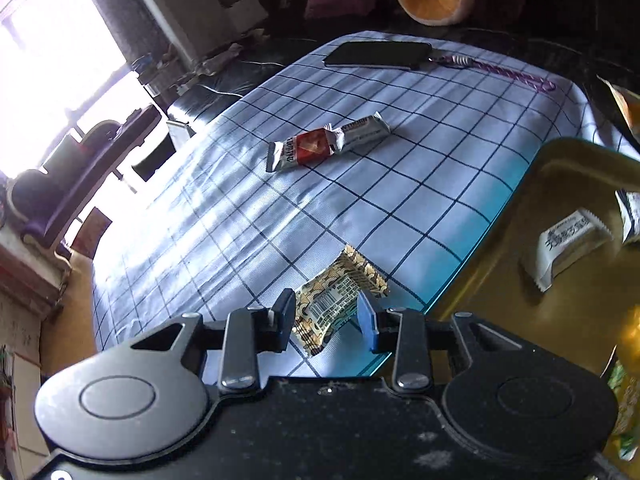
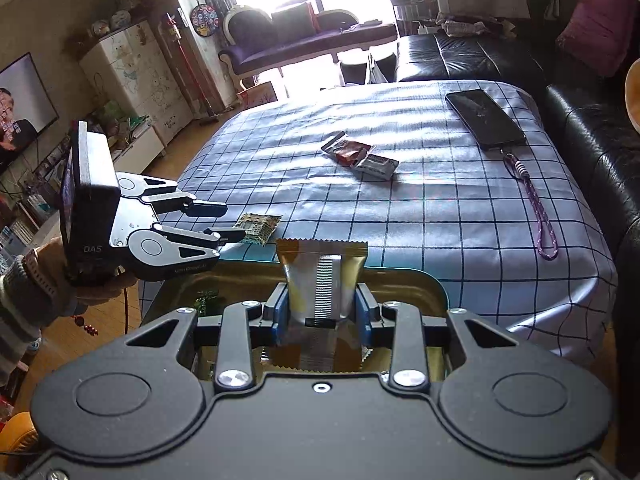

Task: Organize snacks
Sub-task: 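Grasp the gold-patterned wrapper on the cloth with the left tool, then carry the gold wrapper into the tray and open the left tool while the right tool releases the yellow bar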

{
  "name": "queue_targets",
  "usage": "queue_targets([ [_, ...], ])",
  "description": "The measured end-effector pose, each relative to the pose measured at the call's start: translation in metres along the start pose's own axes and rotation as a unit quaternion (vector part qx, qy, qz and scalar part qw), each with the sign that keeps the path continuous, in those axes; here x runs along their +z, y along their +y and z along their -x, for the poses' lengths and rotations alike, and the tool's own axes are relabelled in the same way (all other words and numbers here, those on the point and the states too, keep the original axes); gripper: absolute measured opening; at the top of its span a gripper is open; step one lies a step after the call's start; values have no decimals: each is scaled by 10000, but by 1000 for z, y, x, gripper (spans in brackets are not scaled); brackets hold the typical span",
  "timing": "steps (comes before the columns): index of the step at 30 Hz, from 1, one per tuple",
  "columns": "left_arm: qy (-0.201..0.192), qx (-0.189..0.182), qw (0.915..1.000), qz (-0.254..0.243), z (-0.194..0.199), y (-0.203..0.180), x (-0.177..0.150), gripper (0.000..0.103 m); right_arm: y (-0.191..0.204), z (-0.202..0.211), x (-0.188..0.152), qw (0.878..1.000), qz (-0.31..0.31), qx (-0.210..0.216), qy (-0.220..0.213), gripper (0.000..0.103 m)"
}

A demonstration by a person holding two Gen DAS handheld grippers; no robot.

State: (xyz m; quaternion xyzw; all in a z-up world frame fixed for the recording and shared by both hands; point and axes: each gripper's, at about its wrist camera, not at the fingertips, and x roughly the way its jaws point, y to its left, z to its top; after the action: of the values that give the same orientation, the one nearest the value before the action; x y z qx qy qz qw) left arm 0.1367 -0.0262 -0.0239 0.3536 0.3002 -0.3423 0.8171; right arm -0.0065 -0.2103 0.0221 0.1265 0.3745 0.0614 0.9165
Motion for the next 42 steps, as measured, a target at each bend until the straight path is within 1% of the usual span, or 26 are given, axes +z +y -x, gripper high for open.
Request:
queue_targets([
  [3, -48, -136, 9993, -335, -9, 3, -4, 37, -3, -12, 5, 9999, -67, 29, 100, 43],
  [5, -40, -215, 9986, -481, -16, 5, -3, 39, -5, -20, 8, 9998, -87, 54, 161, 43],
  [9, 72, -249, 9977, -619, -35, 6, 3, 43, -5, -34, 14, 9995, -97, 118, 276, 44],
  [10, 81, -237, 9980, -580, -39, 8, 3, 47, -5, -37, 15, 9994, -97, 135, 292, 43],
  [11, 54, -256, 9984, -508, -43, 11, 5, 47, -5, -40, 16, 9994, -96, 153, 309, 44],
  [14, 64, -485, 9988, -92, -55, 24, 14, 48, -5, -46, 19, 9991, -98, 183, 362, 43],
  [17, 98, -703, 9971, 284, -66, 35, 21, 49, -6, -53, 20, 9988, -135, 199, 425, 43],
  [19, 192, -843, 9941, 656, -72, 44, 24, 51, -8, -58, 22, 9986, -180, 195, 452, 43],
  [21, 392, -995, 9871, 1188, -79, 54, 26, 52, -10, -60, 23, 9985, -233, 188, 467, 43],
  [22, 472, -1064, 9821, 1484, -81, 60, 26, 51, -10, -60, 23, 9984, -257, 188, 469, 43],
  [23, 506, -1129, 9761, 1787, -82, 66, 25, 47, -11, -60, 23, 9983, -273, 189, 469, 43],
  [24, 557, -1113, 9698, 2098, -82, 71, 24, 35, -11, -61, 23, 9983, -288, 185, 471, 43],
  [26, 633, -1000, 9575, 2630, -81, 78, 21, 33, -11, -59, 23, 9983, -312, 187, 456, 43],
  [27, 701, -941, 9500, 2893, -79, 80, 21, 33, -11, -57, 23, 9983, -317, 193, 442, 43],
  [29, 800, -814, 9396, 3227, -71, 84, 20, 33, -10, -53, 22, 9985, -324, 194, 398, 43],
  [30, 792, -735, 9369, 3325, -65, 81, 22, 33, -10, -51, 22, 9986, -328, 188, 365, 43],
  [31, 780, -628, 9365, 3362, -56, 78, 24, 33, -10, -48, 22, 9987, -328, 187, 334, 43],
  [33, 704, -392, 9377, 3379, -33, 71, 28, 33, -9, -41, 21, 9990, -320, 192, 264, 43],
  [36, 578, -154, 9415, 3317, 6, 51, 38, 33, -6, -32, 19, 9992, -317, 173, 185, 43],
  [40, 291, 66, 9485, 3155, 58, 24, 45, 33, -2, -19, 13, 9993, -327, 171, 106, 43],
  [42, 210, 153, 9502, 3104, 80, 8, 46, 33, 1, -13, 9, 9992, -334, 187, 65, 43],
])
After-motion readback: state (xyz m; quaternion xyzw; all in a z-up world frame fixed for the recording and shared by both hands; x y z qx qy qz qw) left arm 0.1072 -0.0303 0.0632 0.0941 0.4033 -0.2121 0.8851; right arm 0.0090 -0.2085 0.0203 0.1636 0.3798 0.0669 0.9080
